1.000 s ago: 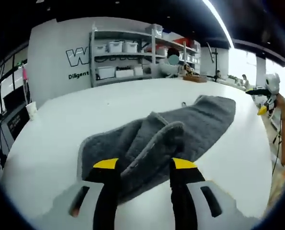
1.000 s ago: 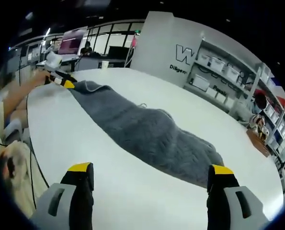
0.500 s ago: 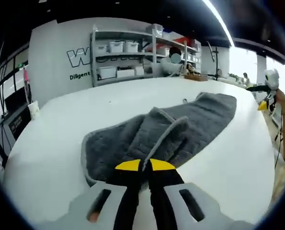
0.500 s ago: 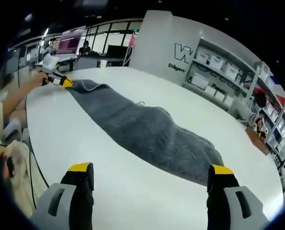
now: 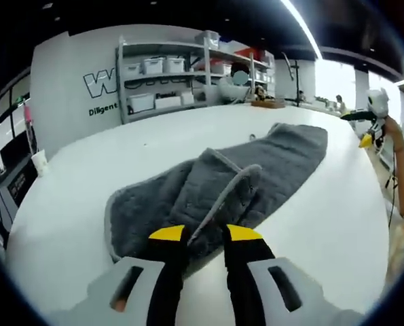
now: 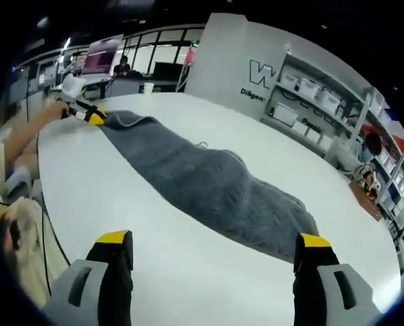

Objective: Open the folded towel by lifting each exposed corner and separating the folded layers until the towel lies flat within the target outline without major curled edges

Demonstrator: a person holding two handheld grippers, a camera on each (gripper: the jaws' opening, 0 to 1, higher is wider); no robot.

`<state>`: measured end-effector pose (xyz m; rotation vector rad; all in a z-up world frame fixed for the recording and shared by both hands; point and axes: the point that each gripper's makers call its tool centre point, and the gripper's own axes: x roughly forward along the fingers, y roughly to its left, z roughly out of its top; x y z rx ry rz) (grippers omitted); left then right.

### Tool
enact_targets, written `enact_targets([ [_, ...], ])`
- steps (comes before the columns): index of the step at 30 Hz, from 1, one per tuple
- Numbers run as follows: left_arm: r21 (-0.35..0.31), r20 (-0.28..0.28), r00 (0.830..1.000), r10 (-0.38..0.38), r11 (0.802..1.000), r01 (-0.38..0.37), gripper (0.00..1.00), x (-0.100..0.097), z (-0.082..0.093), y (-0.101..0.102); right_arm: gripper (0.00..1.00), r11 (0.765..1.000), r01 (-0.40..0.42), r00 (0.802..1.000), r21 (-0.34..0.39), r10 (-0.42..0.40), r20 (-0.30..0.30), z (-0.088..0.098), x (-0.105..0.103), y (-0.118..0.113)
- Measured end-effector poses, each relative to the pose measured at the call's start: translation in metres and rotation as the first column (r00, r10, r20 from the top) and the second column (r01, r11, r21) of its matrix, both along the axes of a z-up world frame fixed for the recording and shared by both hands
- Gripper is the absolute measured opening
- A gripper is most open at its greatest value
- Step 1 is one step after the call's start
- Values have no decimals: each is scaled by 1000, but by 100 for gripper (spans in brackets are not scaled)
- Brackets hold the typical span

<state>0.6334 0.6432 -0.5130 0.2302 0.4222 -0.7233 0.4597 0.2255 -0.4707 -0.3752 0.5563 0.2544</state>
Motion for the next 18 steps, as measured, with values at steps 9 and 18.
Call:
enact_targets([
  [9,30,15,1000,-25,999,24,4,-6,-3,-2,99,1000,-4,1000,1,4,-7,-2,0,-1],
  [18,17,18,1000,3,1000,-3,2,-9,-1,5,99,1000,13,1000,5,-13,-7,-3,-1,-6],
])
